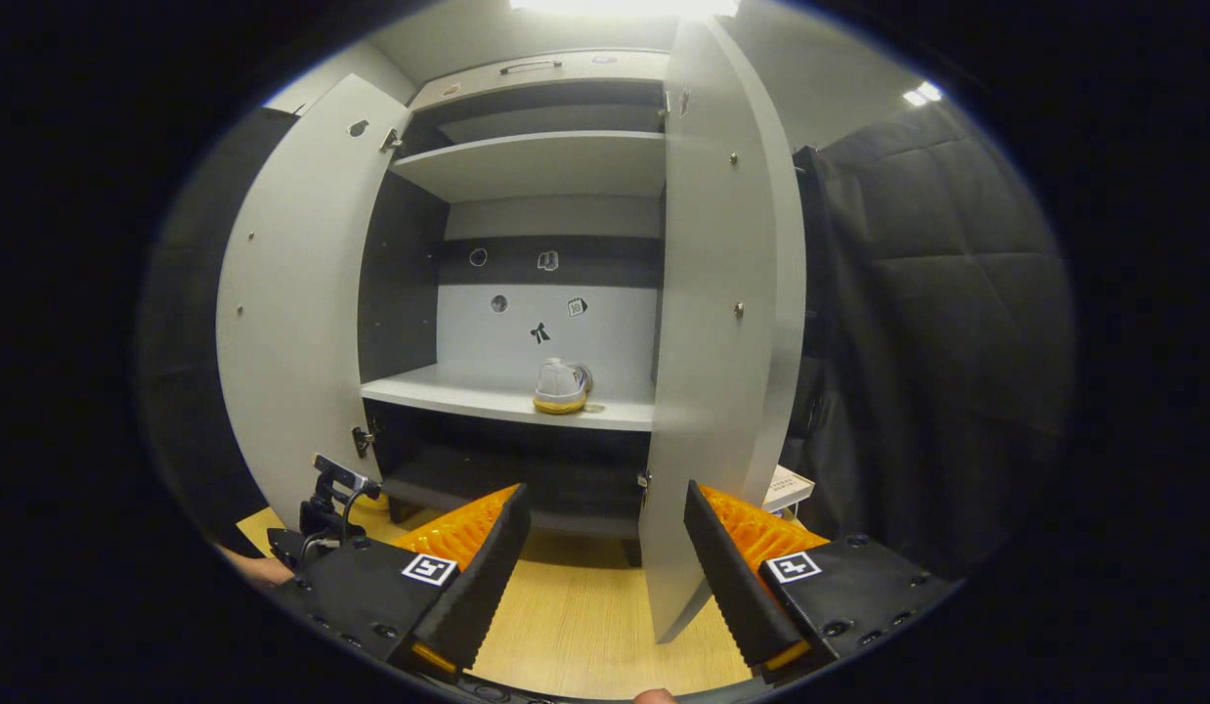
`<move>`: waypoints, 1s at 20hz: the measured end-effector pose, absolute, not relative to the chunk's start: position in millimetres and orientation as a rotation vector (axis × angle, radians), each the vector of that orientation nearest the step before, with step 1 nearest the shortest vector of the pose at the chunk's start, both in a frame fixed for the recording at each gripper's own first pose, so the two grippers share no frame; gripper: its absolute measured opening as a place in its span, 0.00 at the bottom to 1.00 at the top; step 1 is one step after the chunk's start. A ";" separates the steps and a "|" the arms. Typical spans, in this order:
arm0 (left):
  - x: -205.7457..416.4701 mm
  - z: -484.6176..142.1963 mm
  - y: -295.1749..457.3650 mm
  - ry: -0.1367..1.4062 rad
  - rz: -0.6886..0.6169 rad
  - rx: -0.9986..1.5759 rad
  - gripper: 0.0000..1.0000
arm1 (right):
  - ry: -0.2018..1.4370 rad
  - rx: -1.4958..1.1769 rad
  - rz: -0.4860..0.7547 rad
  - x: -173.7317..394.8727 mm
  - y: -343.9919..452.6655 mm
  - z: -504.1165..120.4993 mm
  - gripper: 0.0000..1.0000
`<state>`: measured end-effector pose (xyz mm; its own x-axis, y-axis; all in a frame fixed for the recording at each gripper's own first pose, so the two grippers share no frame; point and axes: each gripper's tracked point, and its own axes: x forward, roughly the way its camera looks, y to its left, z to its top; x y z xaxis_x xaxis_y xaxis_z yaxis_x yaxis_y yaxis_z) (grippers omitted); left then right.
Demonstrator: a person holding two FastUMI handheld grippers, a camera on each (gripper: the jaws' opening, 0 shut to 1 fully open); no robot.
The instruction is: Grab one shoe with the right hand and put it into the shoe cabinet, grab the other shoe with the left hand and put it into the shoe cabinet; then close the right door with the right hand and the left door with the left hand.
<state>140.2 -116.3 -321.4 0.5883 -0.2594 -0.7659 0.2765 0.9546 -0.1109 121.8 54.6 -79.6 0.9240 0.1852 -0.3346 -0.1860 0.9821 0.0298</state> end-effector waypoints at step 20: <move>137.6 -337.0 -129.7 0.920 -0.332 -0.011 0.06 | 0.369 0.025 0.224 111.1 59.2 -84.0 0.99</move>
<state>137.6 -129.7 -337.0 0.5584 -0.2861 -0.7787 0.2769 0.9491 -0.1501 111.1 59.2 -84.0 0.9084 0.2213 -0.3548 -0.2121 0.9751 0.0650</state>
